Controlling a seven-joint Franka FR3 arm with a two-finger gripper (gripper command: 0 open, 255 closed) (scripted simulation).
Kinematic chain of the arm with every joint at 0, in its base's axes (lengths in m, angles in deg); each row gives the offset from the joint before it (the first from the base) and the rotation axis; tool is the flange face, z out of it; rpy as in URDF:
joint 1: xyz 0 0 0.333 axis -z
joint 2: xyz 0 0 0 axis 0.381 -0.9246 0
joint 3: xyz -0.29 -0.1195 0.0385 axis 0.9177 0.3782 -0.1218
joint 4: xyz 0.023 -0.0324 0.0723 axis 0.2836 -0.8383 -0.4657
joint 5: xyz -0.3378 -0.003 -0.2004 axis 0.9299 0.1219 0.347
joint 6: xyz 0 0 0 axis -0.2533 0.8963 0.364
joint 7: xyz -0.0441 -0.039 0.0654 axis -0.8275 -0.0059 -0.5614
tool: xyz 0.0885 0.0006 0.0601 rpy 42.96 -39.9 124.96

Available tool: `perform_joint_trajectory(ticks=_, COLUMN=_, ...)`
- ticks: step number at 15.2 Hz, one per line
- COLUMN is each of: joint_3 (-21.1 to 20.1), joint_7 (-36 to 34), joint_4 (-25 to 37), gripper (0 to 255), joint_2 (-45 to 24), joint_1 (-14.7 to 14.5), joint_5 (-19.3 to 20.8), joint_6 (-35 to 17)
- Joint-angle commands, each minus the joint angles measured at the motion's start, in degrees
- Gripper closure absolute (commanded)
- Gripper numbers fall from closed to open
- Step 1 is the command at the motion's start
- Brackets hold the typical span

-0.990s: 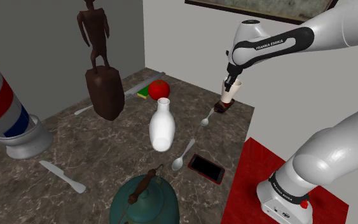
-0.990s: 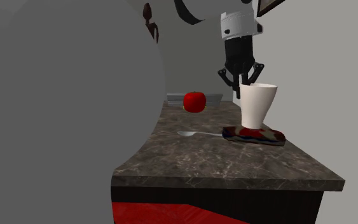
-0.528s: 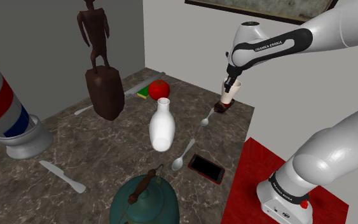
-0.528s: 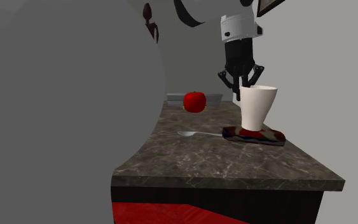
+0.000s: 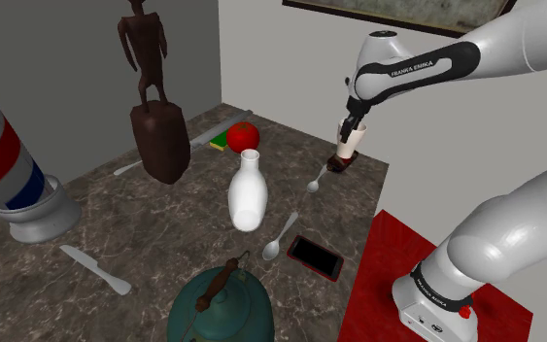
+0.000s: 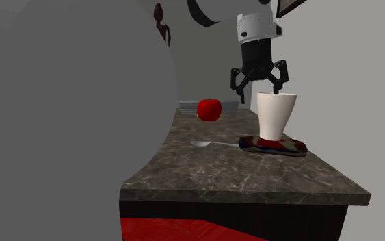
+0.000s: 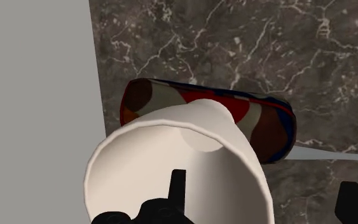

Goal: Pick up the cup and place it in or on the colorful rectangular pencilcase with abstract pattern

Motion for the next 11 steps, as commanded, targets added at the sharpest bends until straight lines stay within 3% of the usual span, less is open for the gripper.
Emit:
perform_joint_trajectory(ticks=1, joint_3=-0.34, joint_7=0.10, joint_4=1.61, gripper=0, joint_2=1.54, joint_1=-0.18, joint_5=-0.20, joint_6=3.20)
perform_joint_trajectory(ticks=3, joint_3=-0.78, joint_7=0.14, joint_4=3.59, gripper=0, joint_2=3.11, joint_1=-0.41, joint_5=-0.43, joint_6=6.78)
perform_joint_trajectory(ticks=11, joint_3=-0.78, joint_7=0.14, joint_4=3.59, gripper=0, joint_2=3.11, joint_1=-0.40, joint_5=-0.43, joint_6=6.78)
